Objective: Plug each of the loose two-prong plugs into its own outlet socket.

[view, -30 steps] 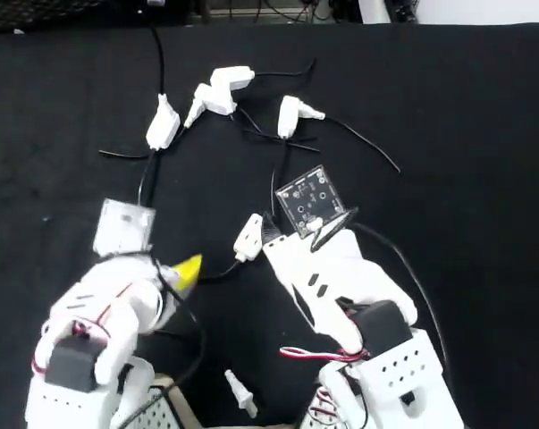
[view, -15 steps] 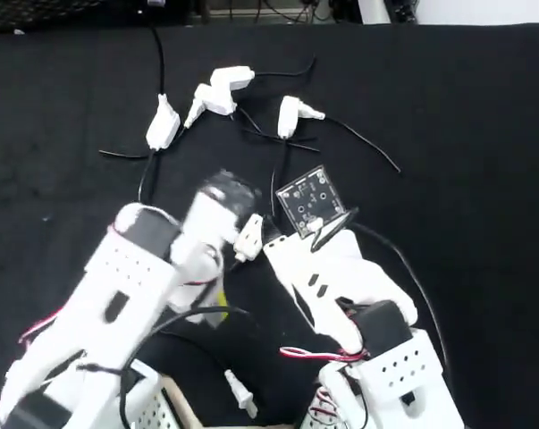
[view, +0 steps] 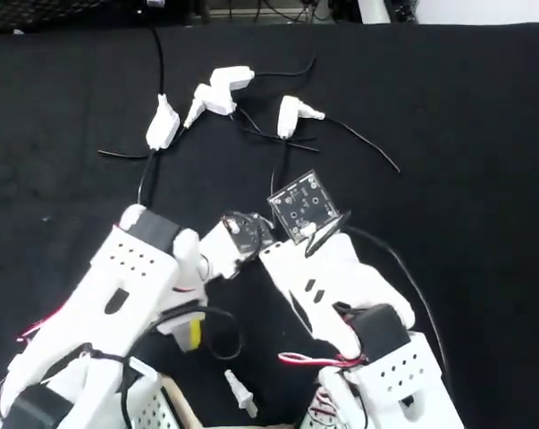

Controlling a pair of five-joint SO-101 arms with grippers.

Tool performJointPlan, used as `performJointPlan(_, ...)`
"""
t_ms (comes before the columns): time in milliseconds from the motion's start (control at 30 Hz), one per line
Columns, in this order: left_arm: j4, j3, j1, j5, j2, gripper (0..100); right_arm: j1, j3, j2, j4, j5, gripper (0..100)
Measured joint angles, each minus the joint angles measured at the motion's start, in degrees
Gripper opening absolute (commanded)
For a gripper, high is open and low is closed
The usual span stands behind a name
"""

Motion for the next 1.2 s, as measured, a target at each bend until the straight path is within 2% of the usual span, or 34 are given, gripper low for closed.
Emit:
performJointPlan(167,-3.43,2.73,-1.58,-11.78,0.00,26,-0.18,0.00,-0.70,0.35,0.09,10.9)
performJointPlan(467,-20.48,13.71,-1.58,-13.98,-0.70,26,-0.53,1.14,0.09,0.44,0.18,10.9)
performJointPlan(600,-20.40,14.24,-1.76,-18.81,-0.79,26,-0.97,1.23,0.09,1.05,0.18,10.9)
performJointPlan(733,-17.05,14.07,-2.20,-25.23,-0.70,19,-1.41,1.76,0.09,1.14,0.26,10.9)
performJointPlan(833,-16.35,14.07,-2.73,-28.48,-0.62,18,-2.29,2.02,0.09,1.14,0.26,10.9)
performJointPlan(933,-16.35,13.98,-2.73,-30.68,-0.44,19,-2.46,2.02,0.09,1.32,0.26,10.9)
performJointPlan(1200,-16.35,13.98,-3.25,-30.77,-0.35,19,-2.55,2.02,0.09,1.41,0.26,10.9)
